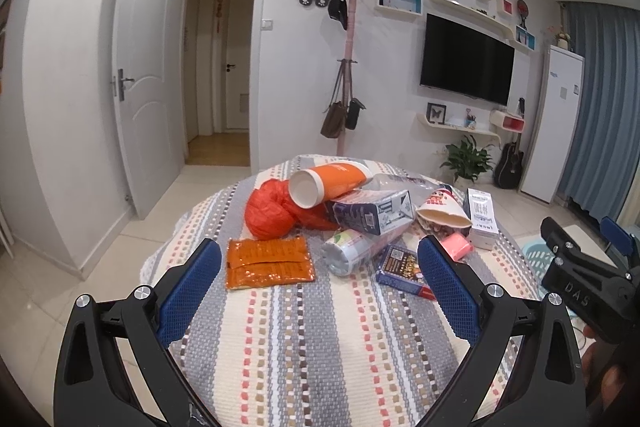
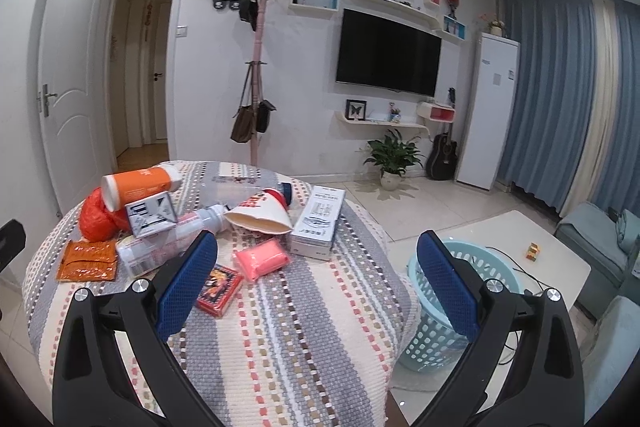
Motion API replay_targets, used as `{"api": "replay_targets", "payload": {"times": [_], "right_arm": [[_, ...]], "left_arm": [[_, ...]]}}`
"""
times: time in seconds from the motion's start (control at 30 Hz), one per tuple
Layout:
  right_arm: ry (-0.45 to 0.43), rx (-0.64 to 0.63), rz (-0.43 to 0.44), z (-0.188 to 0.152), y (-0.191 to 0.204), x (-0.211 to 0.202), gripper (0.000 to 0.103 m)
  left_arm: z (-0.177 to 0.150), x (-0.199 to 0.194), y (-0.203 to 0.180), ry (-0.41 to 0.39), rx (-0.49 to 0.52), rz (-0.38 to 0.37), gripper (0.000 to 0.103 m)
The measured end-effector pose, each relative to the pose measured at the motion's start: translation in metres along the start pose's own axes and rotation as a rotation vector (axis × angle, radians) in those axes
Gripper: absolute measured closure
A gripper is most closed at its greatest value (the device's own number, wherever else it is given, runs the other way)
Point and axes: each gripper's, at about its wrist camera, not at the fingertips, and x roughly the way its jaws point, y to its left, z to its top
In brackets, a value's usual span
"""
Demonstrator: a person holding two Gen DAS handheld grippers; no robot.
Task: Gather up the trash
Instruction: 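Grasp the orange paper cup with the left tool while the right tool grasps the white carton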
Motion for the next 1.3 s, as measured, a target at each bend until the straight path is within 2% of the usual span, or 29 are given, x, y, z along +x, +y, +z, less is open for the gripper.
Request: {"api": "replay_targets", "payload": {"times": [0.23,0.33,0.47,0.63,0.83,0.93,1.2,1.3], "right_arm": [[0.031,0.015,0.011,0.0,-0.008,0.016,0.009],[0.043,0.021,0.052,0.005,-0.005,0.026,0.016],[0.062,0.038,0.144,0.015,0.007,0.044,0.017],[0.085,0.005,0.288,0.029,0.039,0.064,0.017],[0.083,-0.109,0.394,0.036,0.088,0.073,0.017],[0.093,-0.156,0.418,0.037,0.107,0.078,0.017],[0.183,-0.188,0.438,0.033,0.135,0.114,0.017],[0.235,-0.176,0.461,0.028,0.14,0.13,0.017]], "left_arm": [[0.011,0.025,0.012,0.027,0.009,-0.024,0.007],[0.028,0.049,0.028,0.053,0.012,-0.113,0.007],[0.049,0.091,0.043,0.098,0.012,-0.21,0.007],[0.071,0.157,0.051,0.201,-0.008,-0.314,0.008],[0.076,0.227,0.051,0.34,-0.02,-0.339,0.01],[0.075,0.247,0.053,0.377,-0.027,-0.35,0.012],[0.072,0.274,0.051,0.446,-0.003,-0.366,0.019],[0.068,0.277,0.051,0.467,0.0,-0.373,0.027]]}}
